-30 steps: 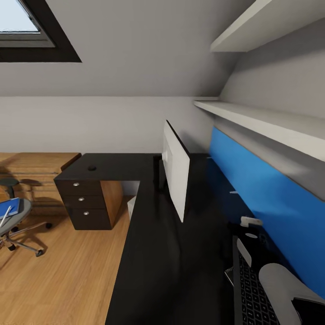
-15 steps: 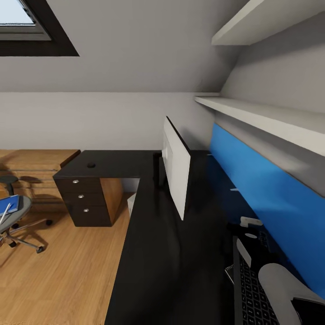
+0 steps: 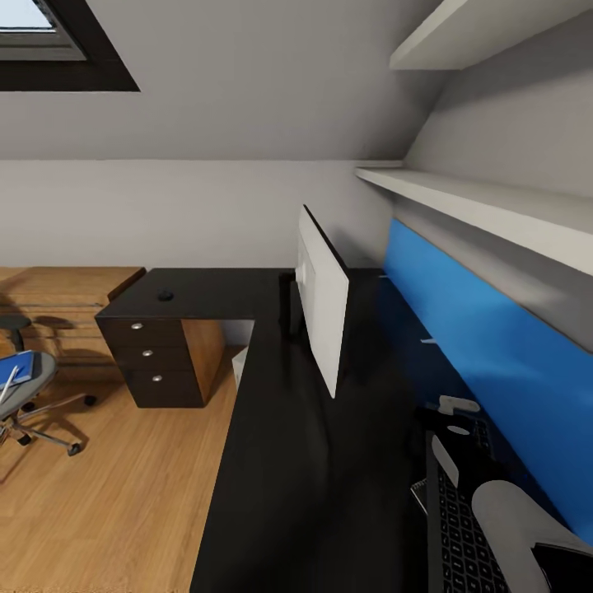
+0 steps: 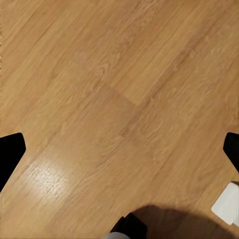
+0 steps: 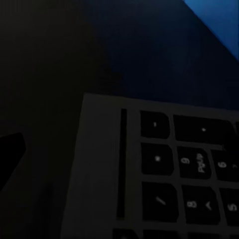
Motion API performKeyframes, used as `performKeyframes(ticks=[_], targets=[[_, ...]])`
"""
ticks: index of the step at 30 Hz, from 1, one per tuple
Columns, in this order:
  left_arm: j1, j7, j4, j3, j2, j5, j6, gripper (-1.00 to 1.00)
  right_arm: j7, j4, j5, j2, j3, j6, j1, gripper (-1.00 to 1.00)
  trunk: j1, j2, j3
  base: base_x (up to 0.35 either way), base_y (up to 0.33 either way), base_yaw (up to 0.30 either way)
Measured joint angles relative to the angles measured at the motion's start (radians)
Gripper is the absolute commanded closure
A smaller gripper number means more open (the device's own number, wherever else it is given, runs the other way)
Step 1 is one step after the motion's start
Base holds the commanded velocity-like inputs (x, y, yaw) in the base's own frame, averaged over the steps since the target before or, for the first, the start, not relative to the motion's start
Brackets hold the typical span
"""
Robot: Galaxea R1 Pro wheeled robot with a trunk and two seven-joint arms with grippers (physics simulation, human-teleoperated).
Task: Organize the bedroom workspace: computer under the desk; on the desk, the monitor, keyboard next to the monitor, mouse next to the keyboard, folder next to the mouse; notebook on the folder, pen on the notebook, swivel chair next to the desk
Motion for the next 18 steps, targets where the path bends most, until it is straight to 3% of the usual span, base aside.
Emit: performKeyframes(ticks=[18], targets=[[0.000, 0.000, 0.000, 0.000, -0.001, 0.000, 0.000, -1.00, 0.000, 0.001, 0.000, 0.000, 0.000, -0.001, 0.000, -1.00, 0.000, 0.000, -0.028, 0.000, 0.000, 0.000]])
